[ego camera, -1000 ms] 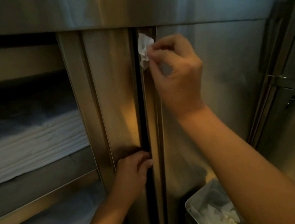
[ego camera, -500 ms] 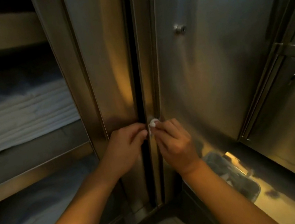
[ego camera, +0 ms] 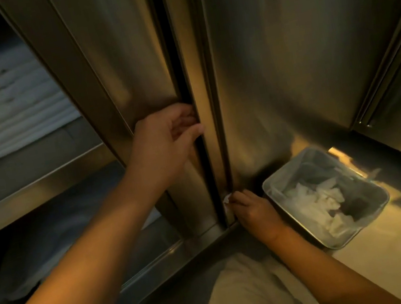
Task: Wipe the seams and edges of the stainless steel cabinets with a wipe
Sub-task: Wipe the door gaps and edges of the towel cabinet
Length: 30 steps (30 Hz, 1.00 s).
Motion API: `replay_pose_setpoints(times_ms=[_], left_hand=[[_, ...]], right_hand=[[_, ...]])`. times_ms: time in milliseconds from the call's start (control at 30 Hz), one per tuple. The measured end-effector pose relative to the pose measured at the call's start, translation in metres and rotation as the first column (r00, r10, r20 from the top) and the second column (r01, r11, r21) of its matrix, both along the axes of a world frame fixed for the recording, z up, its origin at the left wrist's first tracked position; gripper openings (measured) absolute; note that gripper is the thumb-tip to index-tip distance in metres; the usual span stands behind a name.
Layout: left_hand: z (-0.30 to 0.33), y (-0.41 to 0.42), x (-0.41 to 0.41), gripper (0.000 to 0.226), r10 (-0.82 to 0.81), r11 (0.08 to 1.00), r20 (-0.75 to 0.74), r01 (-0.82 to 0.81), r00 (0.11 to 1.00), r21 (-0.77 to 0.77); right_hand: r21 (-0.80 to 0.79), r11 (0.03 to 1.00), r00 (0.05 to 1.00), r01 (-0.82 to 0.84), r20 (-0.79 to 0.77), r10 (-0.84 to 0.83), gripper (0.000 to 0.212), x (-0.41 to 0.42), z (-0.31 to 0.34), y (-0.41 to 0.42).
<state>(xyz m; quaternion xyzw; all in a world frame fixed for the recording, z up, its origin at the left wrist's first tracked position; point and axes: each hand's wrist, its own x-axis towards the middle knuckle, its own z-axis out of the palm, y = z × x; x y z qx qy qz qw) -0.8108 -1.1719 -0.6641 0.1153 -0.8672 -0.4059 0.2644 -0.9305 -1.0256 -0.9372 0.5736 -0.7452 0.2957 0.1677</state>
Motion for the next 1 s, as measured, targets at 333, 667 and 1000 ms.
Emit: replay_pose_setpoints(times_ms=[333, 667, 1000], left_hand=[[0.0, 0.002, -0.001, 0.036, 0.016, 1.0, -0.005, -0.016, 1.0, -0.022], [0.002, 0.003, -0.003, 0.033, 0.036, 0.999, -0.003, -0.035, 0.999, 0.004], [-0.001, -0.006, -0.007, 0.027, 0.02, 0.997, 0.036, -0.022, 0.999, 0.069]], right_hand=[[0.49, 0.871, 0.984, 0.033, 0.136, -0.115, 0.03, 0.014, -0.095, -0.004], [0.314, 0.933, 0.863, 0.175, 0.407, -0.299, 0.01, 0.03, -0.088, 0.006], [-0.458, 0.87, 0.931, 0.186, 0.364, -0.007, 0.009, 0.032, 0.151, 0.012]])
